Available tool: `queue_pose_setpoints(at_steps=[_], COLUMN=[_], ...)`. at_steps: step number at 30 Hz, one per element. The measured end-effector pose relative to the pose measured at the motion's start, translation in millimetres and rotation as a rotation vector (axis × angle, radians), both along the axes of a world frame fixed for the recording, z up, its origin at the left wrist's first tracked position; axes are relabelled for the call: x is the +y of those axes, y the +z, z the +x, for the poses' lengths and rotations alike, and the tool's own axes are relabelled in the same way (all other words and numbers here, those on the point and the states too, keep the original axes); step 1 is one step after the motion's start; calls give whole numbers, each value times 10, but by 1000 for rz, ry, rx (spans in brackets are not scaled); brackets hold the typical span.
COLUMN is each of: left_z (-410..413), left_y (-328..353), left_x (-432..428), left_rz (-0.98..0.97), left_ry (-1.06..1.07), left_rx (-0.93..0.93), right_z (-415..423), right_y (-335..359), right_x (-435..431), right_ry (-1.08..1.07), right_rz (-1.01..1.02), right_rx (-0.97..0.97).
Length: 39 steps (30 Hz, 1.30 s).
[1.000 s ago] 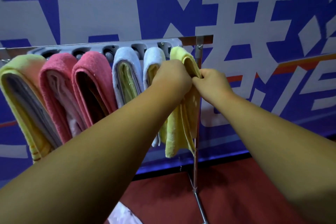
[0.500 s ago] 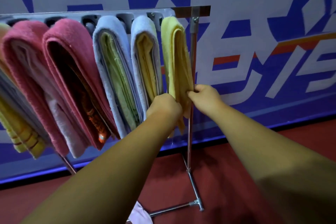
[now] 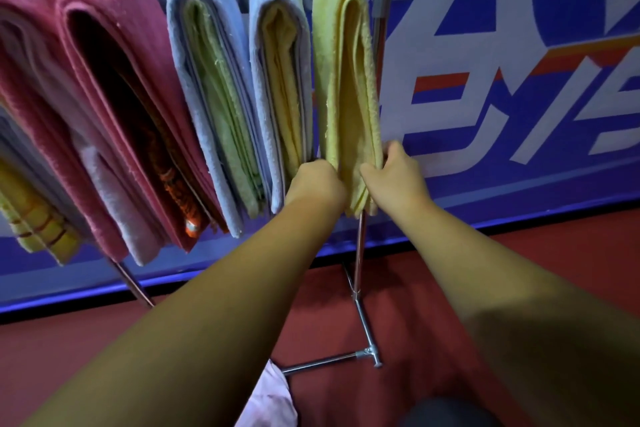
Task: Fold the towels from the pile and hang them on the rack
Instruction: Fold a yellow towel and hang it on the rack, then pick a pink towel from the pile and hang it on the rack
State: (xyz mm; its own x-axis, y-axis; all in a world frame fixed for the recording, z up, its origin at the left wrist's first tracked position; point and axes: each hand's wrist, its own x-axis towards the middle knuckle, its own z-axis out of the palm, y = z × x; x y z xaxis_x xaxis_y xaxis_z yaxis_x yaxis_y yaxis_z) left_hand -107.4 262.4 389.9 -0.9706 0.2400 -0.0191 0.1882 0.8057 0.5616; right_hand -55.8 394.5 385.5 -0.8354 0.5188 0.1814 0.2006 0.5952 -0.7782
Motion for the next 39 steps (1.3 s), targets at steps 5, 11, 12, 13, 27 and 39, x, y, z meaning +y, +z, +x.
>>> queue_pose_setpoints(at_steps=[5,11,12,13,27,39], left_z=[48,123,140,144,97,815], left_y=[-175,-716,-819,-933,-2897,-4703], left_x=[-13,-324,-398,-469,-1564,-2296], left_rz=[-144,-237,-233,-237,-137,-567], left_ry=[-204,-294,-287,-281,-25,-161], left_rx=[-74,-174,-189,-209,-748,-970], right_z=[24,54,53,63,-14,700], right_y=[-196,-793,-933,-1049,-2967,-4744], right_x=[-84,-202,-225,-259,-1153,-1957], right_ry=[77,93,94,105,173,278], right_rz=[-42,-33,-33,-33,-507,-406], right_rx=[-89,-349,-392,-440,-880,-1264])
